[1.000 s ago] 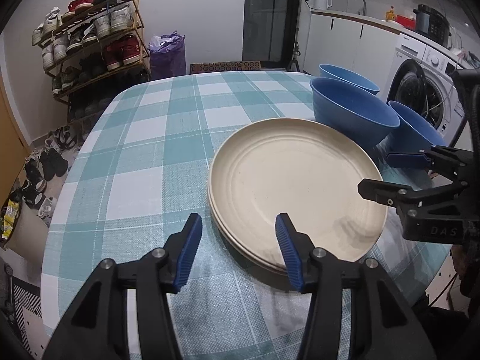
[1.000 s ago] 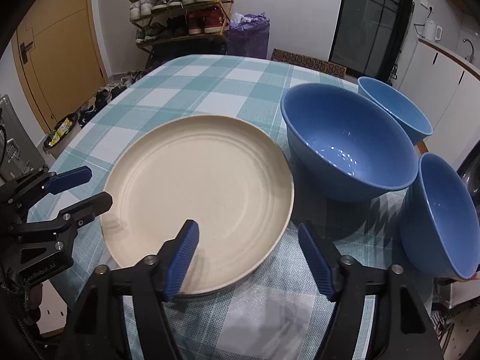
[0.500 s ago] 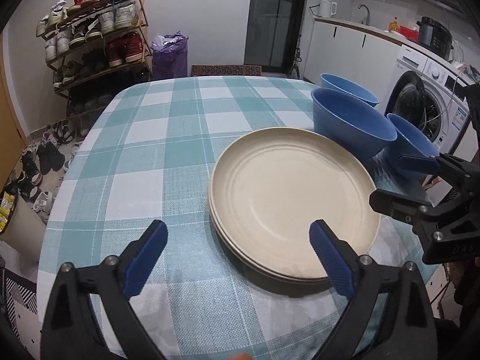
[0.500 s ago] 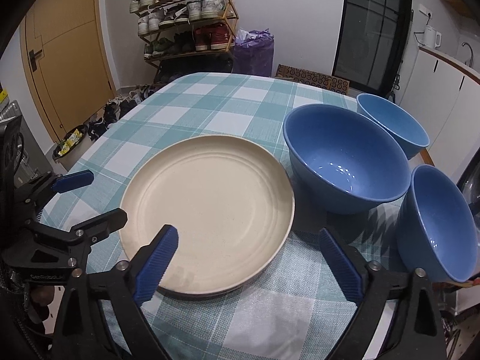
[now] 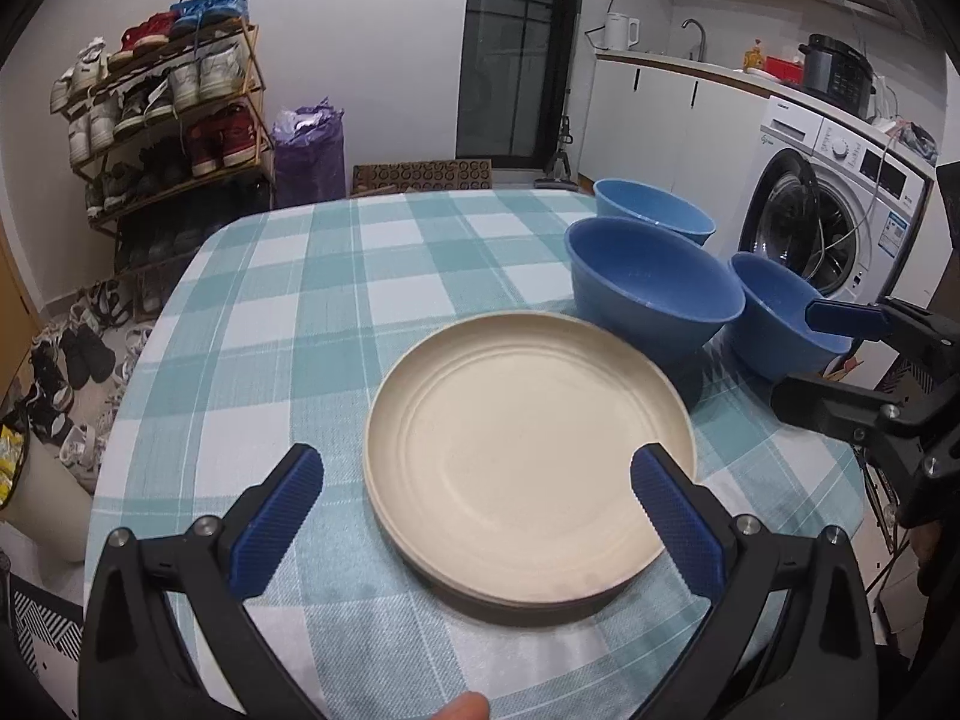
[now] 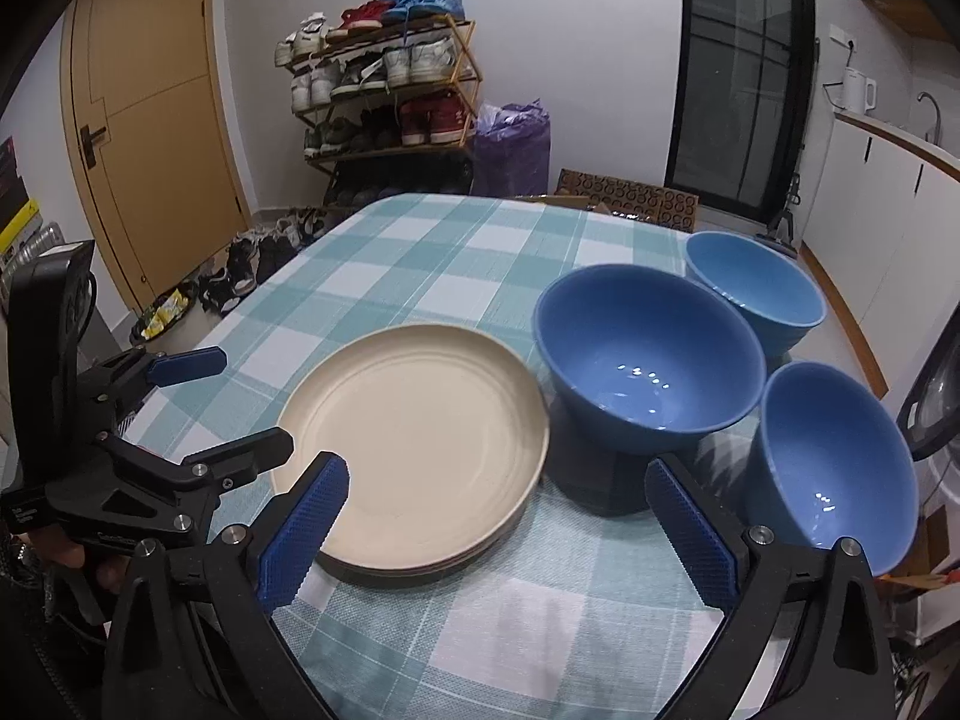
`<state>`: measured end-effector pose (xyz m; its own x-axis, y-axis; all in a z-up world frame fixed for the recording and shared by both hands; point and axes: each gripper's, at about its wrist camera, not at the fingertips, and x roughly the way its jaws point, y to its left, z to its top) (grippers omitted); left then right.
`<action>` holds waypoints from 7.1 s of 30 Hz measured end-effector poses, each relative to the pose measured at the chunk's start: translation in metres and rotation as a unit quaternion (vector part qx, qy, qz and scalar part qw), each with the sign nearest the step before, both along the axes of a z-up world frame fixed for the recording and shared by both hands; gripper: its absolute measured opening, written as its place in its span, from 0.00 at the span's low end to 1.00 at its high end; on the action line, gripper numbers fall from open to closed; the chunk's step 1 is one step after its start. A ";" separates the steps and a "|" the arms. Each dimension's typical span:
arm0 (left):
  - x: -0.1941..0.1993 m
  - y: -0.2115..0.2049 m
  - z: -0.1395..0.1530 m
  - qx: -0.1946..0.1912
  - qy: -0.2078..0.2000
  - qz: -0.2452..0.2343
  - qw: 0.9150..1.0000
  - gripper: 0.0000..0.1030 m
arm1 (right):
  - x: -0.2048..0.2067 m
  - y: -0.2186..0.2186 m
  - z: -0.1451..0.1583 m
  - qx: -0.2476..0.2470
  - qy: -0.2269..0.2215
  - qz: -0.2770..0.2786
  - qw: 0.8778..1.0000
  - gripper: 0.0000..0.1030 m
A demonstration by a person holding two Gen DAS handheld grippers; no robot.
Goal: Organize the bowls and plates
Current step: 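Pull both grippers back and move them toward the blue bowls, then close both grippers on opposite rims of the large blue bowl, then lift the large blue bowl with both grippers and carry it across the table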
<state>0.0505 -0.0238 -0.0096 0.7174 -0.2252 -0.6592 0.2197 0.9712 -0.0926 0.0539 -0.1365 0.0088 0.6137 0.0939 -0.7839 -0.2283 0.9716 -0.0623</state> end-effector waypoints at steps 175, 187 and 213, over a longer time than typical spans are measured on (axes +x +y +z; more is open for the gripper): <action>0.290 -0.211 0.006 0.051 0.076 -0.139 0.986 0.16 | 0.245 -0.275 -0.036 0.017 0.097 -0.171 0.980 0.22; 0.290 -0.215 0.010 0.024 0.080 -0.159 0.984 0.15 | 0.249 -0.280 -0.042 0.034 0.110 -0.171 0.978 0.22; 0.305 -0.215 -0.006 0.039 0.095 -0.130 0.986 0.18 | 0.248 -0.279 -0.042 0.027 0.103 -0.169 0.980 0.22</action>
<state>0.3554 -0.2388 -0.0155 0.5041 -0.3284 -0.7987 0.4476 0.8903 -0.0835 0.3017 -0.4150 -0.0334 0.4466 -0.0427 -0.8937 0.1050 0.9945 0.0049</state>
